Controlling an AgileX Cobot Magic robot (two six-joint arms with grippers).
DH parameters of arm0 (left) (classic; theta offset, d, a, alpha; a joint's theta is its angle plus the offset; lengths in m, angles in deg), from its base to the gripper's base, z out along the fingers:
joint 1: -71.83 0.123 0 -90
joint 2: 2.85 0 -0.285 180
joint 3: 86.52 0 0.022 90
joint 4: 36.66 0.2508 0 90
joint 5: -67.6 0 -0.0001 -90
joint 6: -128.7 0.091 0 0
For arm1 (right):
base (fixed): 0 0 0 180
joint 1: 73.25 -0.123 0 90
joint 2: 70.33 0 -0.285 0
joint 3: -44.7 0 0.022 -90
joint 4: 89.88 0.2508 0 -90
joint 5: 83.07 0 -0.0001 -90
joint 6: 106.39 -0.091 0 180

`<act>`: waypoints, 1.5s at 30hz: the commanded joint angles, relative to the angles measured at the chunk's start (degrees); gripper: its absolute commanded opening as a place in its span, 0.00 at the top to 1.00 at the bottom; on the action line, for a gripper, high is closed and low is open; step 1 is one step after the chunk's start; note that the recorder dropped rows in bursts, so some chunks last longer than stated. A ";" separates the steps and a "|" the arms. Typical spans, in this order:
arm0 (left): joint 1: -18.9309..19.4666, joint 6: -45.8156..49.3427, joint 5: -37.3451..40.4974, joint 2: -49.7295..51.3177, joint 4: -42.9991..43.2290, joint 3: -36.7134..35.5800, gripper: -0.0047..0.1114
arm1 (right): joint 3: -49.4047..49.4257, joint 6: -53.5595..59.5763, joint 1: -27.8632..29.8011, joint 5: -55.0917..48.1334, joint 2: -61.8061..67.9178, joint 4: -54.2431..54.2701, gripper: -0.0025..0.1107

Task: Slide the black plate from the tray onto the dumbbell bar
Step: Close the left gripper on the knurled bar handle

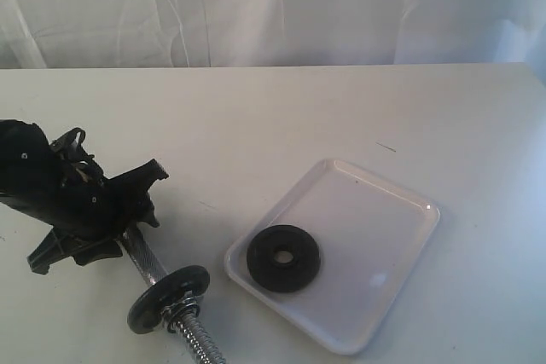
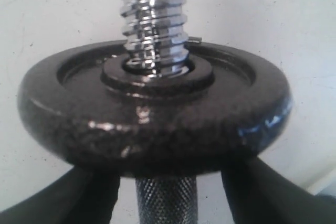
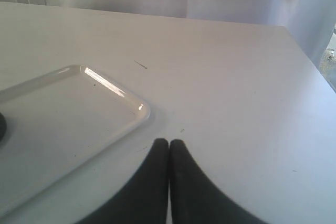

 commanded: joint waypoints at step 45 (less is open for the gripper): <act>-0.24 8.81 3.25 -1.24 -0.27 0.15 0.96 | 0.05 0.23 -0.06 0.15 -0.34 0.32 0.98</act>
